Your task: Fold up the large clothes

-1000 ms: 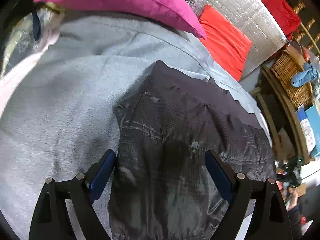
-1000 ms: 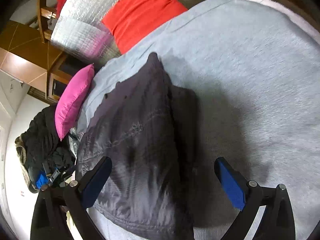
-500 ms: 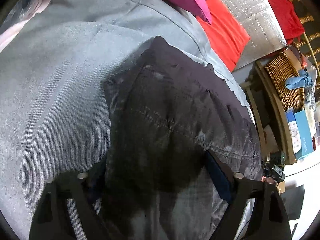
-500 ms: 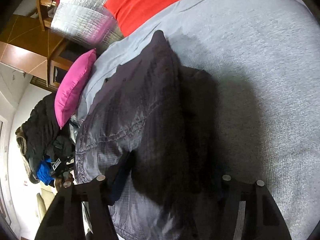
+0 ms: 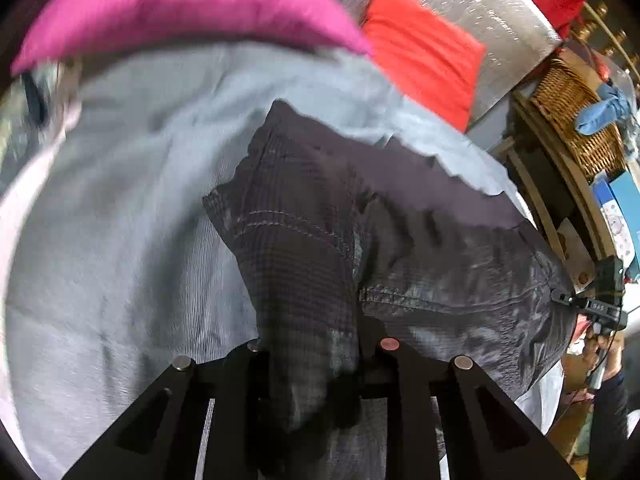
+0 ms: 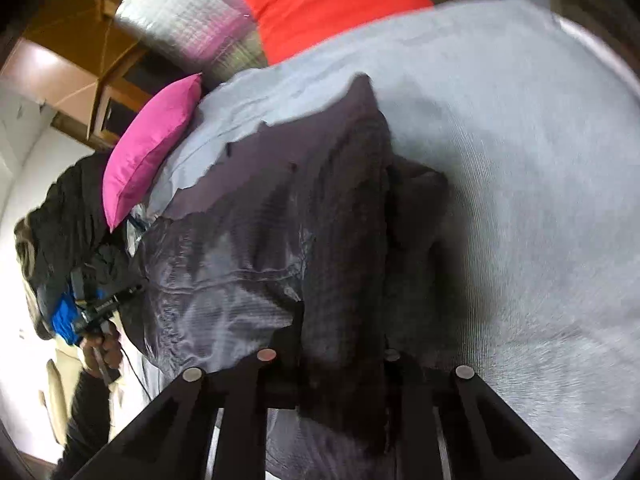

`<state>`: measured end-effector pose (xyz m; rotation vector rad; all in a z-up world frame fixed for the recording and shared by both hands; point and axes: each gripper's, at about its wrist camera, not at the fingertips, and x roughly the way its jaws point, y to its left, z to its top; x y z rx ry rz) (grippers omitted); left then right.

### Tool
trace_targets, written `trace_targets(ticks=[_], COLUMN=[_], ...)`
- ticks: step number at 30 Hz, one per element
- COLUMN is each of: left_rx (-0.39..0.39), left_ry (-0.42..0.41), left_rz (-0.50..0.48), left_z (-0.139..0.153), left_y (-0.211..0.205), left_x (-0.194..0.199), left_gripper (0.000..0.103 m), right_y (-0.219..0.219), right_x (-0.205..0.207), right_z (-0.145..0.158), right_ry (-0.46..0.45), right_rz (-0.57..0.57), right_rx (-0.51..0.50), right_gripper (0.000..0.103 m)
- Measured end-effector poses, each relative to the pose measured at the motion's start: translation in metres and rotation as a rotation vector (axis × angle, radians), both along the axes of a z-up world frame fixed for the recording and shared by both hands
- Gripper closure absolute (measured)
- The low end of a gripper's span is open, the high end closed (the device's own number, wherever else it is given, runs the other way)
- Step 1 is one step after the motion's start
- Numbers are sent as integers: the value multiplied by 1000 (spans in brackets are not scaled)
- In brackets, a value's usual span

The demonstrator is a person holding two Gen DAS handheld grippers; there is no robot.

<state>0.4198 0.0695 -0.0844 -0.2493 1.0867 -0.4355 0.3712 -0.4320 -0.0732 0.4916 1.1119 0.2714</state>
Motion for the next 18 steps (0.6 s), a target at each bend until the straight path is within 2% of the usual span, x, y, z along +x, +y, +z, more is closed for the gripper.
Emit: trace_targets(ticks=[5, 8, 10, 14, 17, 18], left_rx=[-1, -21, -45, -106, -110, -123], left_ry=[-114, -170, -207, -247, -247, -227], left_rz=[-3, -11, -17, -22, -38, -33], left_z=[64, 93, 105, 102, 76, 56], left_y=[-4, 2, 8, 24, 26, 25], left_x=[-14, -33, -53, -103, -138, -150], left_gripper=[82, 82, 82, 82, 82, 82], right_y=[21, 30, 31, 22, 17, 15], right_x=[1, -15, -34, -90, -134, -144], right_z=[63, 106, 124, 130, 106, 95], right_ry=[-82, -150, -185, -234, -237, -234], right_rz=[40, 65, 77, 72, 52, 45], right_rx=[-59, -88, -98, -102, -93, -85], right_gripper=[85, 85, 85, 85, 85, 85])
